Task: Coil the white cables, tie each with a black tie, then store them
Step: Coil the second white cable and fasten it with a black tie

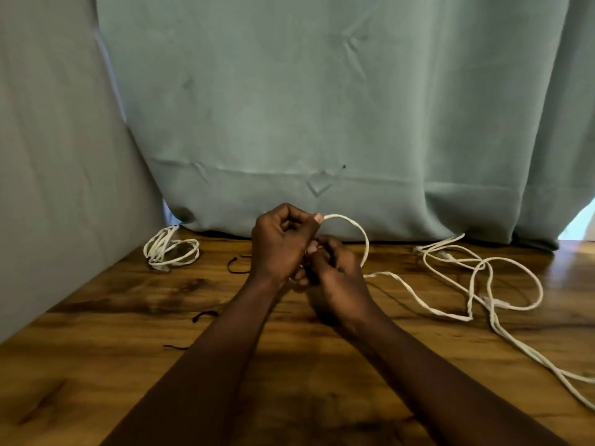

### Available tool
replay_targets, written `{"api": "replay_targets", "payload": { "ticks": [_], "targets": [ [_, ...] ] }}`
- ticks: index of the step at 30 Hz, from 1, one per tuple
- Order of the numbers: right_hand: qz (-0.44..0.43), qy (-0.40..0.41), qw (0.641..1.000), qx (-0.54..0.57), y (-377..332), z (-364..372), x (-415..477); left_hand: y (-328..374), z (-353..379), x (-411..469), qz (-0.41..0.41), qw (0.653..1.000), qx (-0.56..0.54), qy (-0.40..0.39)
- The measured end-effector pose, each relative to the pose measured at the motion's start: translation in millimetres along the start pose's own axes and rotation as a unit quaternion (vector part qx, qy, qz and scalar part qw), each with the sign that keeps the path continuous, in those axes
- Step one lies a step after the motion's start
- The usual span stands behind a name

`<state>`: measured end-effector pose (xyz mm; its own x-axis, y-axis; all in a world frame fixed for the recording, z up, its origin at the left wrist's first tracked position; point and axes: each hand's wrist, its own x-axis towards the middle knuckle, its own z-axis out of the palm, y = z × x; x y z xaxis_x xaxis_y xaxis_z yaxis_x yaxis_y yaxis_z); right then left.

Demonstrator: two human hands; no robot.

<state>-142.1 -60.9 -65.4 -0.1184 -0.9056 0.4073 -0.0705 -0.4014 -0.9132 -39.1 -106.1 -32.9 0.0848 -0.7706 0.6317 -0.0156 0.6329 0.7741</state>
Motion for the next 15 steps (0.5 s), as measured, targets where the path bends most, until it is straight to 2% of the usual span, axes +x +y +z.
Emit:
{"api": "replay_targets", "payload": {
  "ticks": [3,6,10,12,15],
  "targets": [
    [0.037,0.016,0.999,0.007,-3.7,0.4,1.9,2.4,-4.6,-1.2,0.032,0.998,0.045,-0.044],
    [0.011,0.038,0.999,-0.012,-15.6,-5.2,-1.1,0.1,-1.9,-1.4,-0.003,0.999,-0.021,-0.038],
    [0.046,-0.111,0.993,-0.016,-54.4,-17.9,-6.9,1.6,1.8,-2.6,-0.082,0.988,-0.109,-0.079],
    [0.073,-0.182,0.98,-0.016,-71.0,-23.0,-4.7,11.0,7.8,-6.4,-0.127,0.963,-0.191,-0.142],
    [0.126,-0.279,0.95,0.07,-100.1,-32.6,0.1,32.1,19.3,-15.3,-0.173,0.932,-0.243,-0.208]
  ]
}}
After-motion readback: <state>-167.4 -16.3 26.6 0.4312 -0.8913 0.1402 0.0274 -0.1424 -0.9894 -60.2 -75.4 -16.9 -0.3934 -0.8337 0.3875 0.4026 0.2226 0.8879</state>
